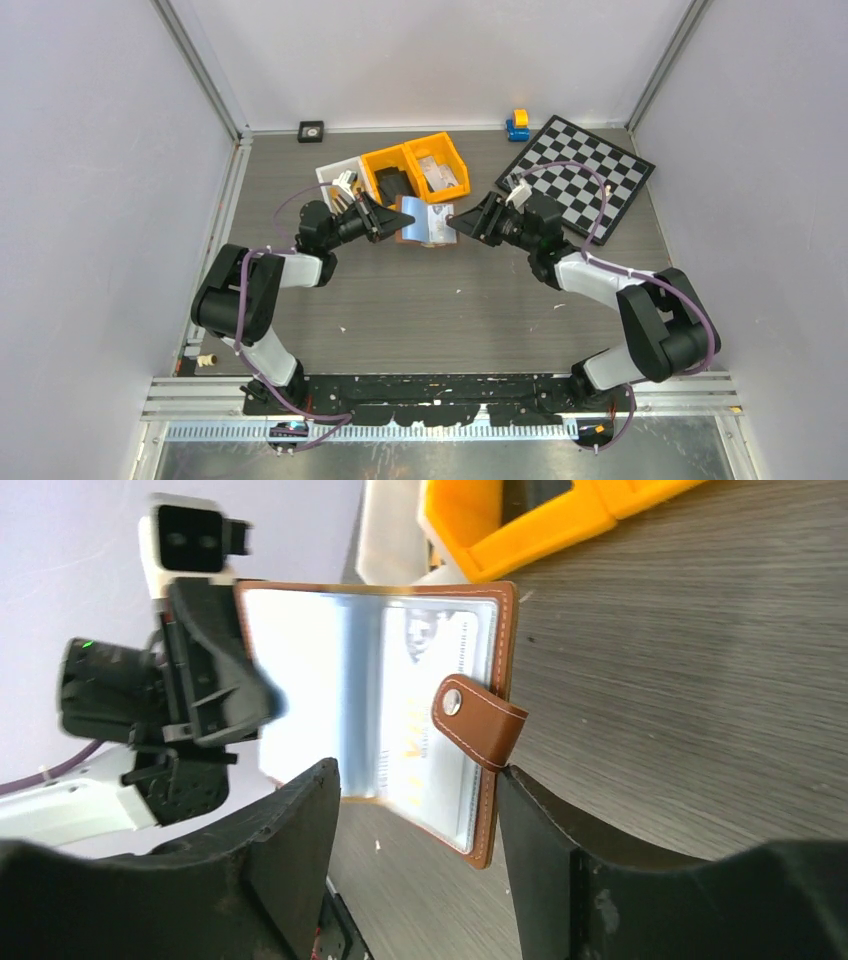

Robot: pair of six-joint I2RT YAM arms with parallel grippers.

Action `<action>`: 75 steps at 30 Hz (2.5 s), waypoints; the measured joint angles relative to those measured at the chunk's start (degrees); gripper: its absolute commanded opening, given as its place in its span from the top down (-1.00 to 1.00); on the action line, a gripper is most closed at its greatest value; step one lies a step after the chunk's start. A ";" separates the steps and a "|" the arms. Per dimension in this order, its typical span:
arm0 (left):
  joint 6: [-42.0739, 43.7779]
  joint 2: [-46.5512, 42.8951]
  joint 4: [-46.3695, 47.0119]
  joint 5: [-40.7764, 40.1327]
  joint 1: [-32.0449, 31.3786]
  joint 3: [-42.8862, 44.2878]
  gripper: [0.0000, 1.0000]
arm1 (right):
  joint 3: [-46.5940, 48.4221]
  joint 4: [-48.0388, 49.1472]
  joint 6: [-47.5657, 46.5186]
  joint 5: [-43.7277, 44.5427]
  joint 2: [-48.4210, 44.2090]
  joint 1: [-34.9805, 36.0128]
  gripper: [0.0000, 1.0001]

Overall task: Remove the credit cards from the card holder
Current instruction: Remove the credit card from the card holder.

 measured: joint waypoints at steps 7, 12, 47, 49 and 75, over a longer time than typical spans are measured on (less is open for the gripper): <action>-4.57 0.04 8.37 1.01 0.13 -0.70 1.00 | 1.75 -4.87 -0.72 0.15 3.54 0.00 -0.47; -5.90 0.04 10.49 1.51 0.13 -0.81 1.00 | 1.79 -4.96 -0.48 -0.72 3.63 0.11 -0.31; -1.88 -0.04 0.59 -0.15 3.63 -3.17 0.09 | -5.14 22.27 13.60 -8.66 3.54 -2.54 0.99; 1.73 -2.91 -6.93 -1.57 3.63 -3.06 0.08 | -5.14 22.38 13.81 -8.74 3.54 -2.67 0.99; 30.49 -15.89 -47.52 -13.92 -9.75 7.72 0.52 | -4.39 9.75 6.45 -5.07 1.46 -1.60 0.99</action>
